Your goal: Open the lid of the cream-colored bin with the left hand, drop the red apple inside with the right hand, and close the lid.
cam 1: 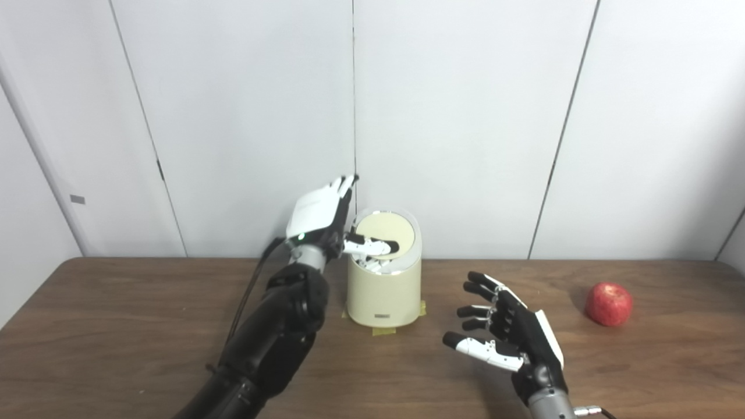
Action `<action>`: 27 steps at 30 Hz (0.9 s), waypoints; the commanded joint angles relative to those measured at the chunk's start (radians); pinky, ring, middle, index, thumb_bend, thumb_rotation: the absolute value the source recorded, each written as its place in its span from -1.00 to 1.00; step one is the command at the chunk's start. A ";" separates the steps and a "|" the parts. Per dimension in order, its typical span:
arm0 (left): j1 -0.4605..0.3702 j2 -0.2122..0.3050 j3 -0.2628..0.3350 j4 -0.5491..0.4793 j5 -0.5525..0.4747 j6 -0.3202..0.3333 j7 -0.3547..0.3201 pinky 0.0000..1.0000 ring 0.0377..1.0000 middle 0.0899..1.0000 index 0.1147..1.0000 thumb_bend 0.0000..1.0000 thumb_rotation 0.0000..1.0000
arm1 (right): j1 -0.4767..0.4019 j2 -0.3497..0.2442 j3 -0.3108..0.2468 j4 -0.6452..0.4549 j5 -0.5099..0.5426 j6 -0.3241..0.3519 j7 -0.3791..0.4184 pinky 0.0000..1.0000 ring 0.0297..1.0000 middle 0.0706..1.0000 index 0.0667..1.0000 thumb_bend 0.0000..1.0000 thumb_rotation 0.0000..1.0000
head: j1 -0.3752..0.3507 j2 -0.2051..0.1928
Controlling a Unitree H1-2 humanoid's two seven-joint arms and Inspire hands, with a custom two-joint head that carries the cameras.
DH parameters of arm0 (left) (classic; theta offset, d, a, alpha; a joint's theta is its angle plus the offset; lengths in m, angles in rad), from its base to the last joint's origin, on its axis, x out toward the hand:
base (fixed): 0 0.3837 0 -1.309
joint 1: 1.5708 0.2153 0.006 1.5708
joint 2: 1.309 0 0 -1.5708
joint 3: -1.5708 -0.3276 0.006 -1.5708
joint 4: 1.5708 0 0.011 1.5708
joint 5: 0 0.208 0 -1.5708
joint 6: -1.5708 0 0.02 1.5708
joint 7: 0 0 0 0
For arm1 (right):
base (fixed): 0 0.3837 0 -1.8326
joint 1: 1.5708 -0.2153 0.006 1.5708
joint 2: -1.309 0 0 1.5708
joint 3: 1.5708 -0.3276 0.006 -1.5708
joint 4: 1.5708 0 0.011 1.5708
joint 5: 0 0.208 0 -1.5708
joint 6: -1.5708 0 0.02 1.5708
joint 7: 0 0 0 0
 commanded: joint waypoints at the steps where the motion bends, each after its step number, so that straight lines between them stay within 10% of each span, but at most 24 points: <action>1: -0.034 0.026 -0.031 -0.009 0.093 0.048 -0.003 0.59 0.93 1.00 1.00 0.62 -1.00 | -0.035 0.002 0.000 -0.034 0.002 -0.024 0.000 0.08 0.21 0.54 0.53 0.57 -0.69 | 0.000 0.001; 16: 0.006 0.067 -0.050 -0.107 0.381 0.084 -0.203 0.48 0.77 0.92 0.96 0.75 -1.00 | -0.036 -0.001 0.000 -0.039 0.002 -0.016 0.003 0.09 0.21 0.54 0.53 0.59 -0.68 | 0.006 0.002; 22: 0.045 0.011 0.104 -0.210 0.180 -0.009 -0.036 0.50 0.78 0.91 0.97 0.53 -0.87 | -0.032 -0.002 -0.003 -0.033 0.009 -0.020 0.005 0.09 0.23 0.55 0.53 0.55 -0.71 | 0.015 0.001; 27: 0.082 -0.012 0.220 -0.329 -0.016 -0.087 -0.059 0.25 0.75 0.88 0.93 0.49 -0.64 | -0.032 -0.002 0.000 -0.034 0.003 -0.015 0.004 0.06 0.23 0.56 0.53 0.53 -0.71 | 0.019 0.002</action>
